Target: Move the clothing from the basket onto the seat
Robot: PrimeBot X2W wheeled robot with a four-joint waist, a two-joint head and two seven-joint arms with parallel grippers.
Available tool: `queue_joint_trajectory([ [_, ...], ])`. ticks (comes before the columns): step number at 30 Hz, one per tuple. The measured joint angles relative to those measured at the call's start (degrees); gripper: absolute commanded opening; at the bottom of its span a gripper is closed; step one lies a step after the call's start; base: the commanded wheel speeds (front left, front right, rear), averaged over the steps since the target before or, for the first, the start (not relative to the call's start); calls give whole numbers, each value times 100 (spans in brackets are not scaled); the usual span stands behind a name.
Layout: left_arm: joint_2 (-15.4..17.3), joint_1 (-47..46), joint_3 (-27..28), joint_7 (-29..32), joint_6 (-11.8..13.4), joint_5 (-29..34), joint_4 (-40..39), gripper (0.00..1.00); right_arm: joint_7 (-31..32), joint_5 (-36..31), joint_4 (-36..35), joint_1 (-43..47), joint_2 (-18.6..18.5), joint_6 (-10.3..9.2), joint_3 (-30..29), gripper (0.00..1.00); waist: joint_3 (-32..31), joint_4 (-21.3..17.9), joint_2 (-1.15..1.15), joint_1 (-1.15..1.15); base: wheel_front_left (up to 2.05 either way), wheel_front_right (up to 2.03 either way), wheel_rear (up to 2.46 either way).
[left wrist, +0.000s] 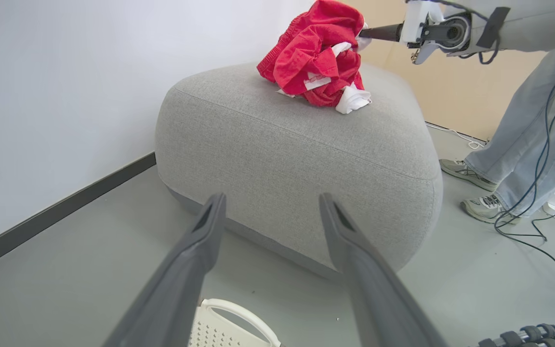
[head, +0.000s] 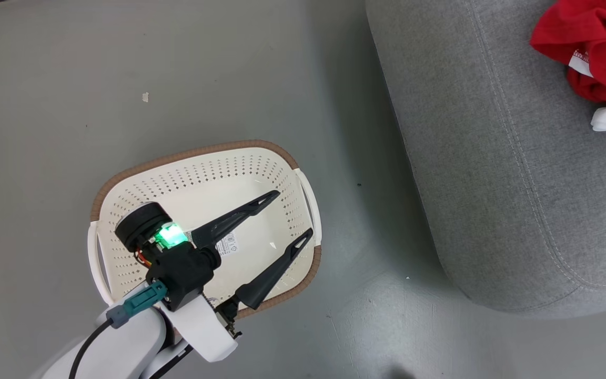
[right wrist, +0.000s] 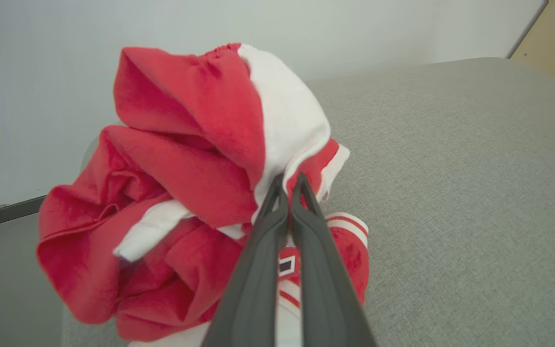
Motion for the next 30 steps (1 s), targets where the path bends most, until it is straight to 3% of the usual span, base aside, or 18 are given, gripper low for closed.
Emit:
queue_joint_trajectory([
  [12,-22,-9,1,-51,-1,-1,-11,100,56,5,403,221,266,-1,63,0,-84,-11,0,0,0,0,0],
  [13,-24,-9,2,-51,-1,-1,-11,100,73,20,430,229,299,0,70,7,-92,-13,0,0,0,0,0],
  [16,-41,-9,1,-54,-1,-1,-11,100,82,52,450,222,299,-1,70,49,-117,-18,0,0,0,0,0],
  [17,-51,-9,-7,-58,-1,-1,-14,100,82,75,457,220,289,0,81,89,-125,-20,0,0,0,0,0],
  [18,-55,-9,-20,-58,-1,-1,-20,100,82,102,460,215,277,-1,92,100,-133,-21,0,0,0,0,0],
  [30,-64,-7,-56,-109,-1,-11,-7,100,49,233,112,228,368,-1,223,100,-303,-66,0,0,0,0,0],
])
